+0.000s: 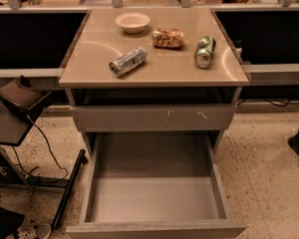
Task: Close middle drawer
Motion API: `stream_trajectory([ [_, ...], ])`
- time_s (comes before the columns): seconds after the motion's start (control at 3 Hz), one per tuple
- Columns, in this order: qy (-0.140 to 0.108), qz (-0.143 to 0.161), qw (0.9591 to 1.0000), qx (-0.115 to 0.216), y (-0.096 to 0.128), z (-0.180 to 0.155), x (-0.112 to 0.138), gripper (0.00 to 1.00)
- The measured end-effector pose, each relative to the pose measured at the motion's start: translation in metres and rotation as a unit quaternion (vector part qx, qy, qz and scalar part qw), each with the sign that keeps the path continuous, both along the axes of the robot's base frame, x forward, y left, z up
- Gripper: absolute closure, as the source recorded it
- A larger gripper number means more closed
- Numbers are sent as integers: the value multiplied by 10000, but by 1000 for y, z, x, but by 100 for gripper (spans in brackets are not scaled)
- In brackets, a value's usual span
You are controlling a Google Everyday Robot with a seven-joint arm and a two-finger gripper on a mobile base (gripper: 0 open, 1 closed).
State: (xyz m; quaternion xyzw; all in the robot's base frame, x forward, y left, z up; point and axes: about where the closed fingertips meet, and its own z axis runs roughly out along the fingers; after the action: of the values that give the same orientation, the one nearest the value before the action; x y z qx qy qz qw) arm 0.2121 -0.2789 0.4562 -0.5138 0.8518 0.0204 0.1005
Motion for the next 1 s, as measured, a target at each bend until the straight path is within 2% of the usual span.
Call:
stream_trajectory([
  [0.33,470,804,9956,-147,14,-26,2,0],
  [0.67,913,1825,9790,-9,52,-59,19,0],
  [1.0,889,2511,9634,290,82,-70,57,0],
])
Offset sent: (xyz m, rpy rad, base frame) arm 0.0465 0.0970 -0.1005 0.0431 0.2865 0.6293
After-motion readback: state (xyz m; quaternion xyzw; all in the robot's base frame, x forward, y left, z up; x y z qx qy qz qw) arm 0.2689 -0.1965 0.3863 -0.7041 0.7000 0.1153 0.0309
